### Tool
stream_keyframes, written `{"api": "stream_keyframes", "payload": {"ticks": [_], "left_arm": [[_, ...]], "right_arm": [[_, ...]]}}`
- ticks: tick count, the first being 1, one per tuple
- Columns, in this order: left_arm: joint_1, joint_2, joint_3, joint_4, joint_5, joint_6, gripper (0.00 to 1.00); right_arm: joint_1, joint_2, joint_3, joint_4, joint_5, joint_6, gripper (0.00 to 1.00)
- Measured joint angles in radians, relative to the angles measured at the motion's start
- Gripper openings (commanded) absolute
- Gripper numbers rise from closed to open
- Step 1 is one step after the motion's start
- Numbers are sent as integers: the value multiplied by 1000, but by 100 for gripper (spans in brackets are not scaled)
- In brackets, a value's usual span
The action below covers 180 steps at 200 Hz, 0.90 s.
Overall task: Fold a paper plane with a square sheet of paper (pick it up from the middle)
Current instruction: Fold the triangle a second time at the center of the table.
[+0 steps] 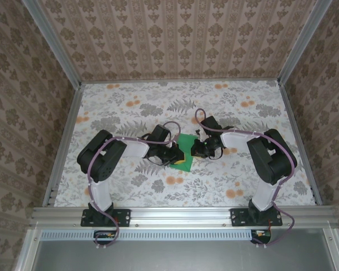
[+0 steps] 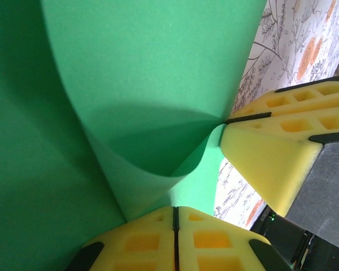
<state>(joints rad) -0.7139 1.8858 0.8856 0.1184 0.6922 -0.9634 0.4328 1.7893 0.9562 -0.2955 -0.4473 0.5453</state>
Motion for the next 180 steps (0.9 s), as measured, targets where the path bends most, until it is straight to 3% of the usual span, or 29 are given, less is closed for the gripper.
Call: {"api": "stream_keyframes", "payload": {"ticks": [72,125,180], "left_arm": [[-8,-8,8,-31,-40,-12,3],[-11,-10,7,-32,-50,-24,3],[-11,-11,7,-32,-50,-31,3]], "right_arm": [[0,-47,5,1,22,11,27],[11,-167,-84,31,2,43,22],[98,-183,-170,74,-57,111,12]]}}
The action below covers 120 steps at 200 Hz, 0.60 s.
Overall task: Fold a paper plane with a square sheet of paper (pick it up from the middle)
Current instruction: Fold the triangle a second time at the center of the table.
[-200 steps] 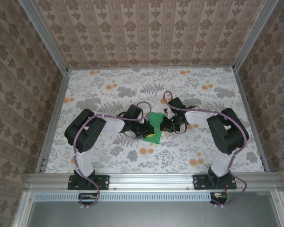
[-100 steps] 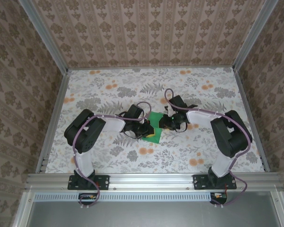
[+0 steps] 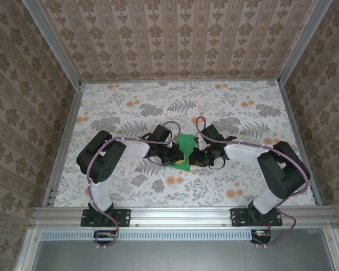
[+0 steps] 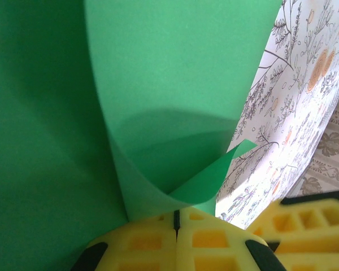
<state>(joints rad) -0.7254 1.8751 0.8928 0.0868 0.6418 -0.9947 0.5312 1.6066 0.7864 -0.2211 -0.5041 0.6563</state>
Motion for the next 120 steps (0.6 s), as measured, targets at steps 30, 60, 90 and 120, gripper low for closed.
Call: {"api": "stream_keyframes", "payload": {"ticks": [30,60,90,120], "left_arm": [[-1,-1,0,0,-3,0,2],[-1,-1,0,0,-3,0,2],[-1,-1,0,0,-3,-1,2],[-1,-1,-1,2,-3,-8,2]], "right_arm": [[10,1,-3,29,-13,15,11],[23,17,-2,45,-28,25,11],[36,56,-2,47,-28,26,11],[37,65,-2,47,-27,25,11]]}}
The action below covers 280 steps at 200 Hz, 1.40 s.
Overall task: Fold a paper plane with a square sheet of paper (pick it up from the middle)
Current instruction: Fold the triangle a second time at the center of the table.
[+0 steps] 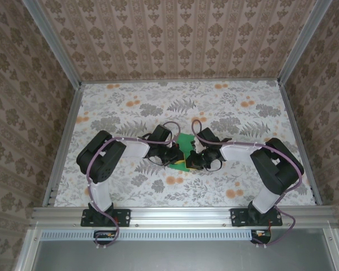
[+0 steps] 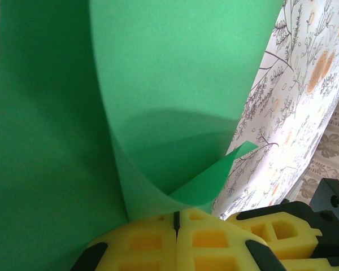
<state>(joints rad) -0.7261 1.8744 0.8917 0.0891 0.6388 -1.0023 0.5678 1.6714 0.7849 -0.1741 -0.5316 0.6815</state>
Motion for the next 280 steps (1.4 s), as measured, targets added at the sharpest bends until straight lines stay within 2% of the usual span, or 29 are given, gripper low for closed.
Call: {"api": "stream_keyframes", "payload": {"ticks": [135,196,280], "left_arm": [[0,-5,-8,8,-6,-15,2],[0,-7,-8,7,-8,-16,2],[1,-11,-10,8,-10,-34,3]], "right_arm": [[0,30,10,-42,-6,-81,11],[0,-46,10,-34,1,-63,11],[9,24,10,-29,9,-51,10]]}}
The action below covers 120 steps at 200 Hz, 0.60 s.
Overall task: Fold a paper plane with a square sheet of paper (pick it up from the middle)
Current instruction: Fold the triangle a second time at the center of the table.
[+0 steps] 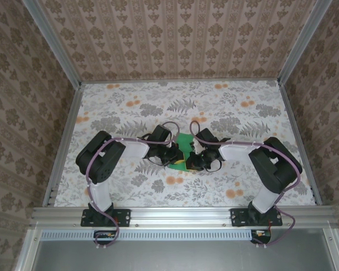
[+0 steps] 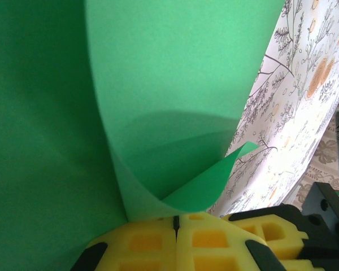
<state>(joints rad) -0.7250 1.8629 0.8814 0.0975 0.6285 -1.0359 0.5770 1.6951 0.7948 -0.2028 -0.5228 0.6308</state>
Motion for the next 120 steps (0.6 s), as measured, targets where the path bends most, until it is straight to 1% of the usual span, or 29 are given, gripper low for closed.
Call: {"api": "stream_keyframes", "payload": {"ticks": [49,83,120], "left_arm": [[14,-42,-4,-20,-19,9,7],[19,-56,13,-51,-32,31,7],[-13,-44,57,-110,-48,46,6]], "right_arm": [[0,13,7,-10,7,-14,10],[0,13,10,-13,9,-25,10],[0,19,18,-25,11,-26,10]]}}
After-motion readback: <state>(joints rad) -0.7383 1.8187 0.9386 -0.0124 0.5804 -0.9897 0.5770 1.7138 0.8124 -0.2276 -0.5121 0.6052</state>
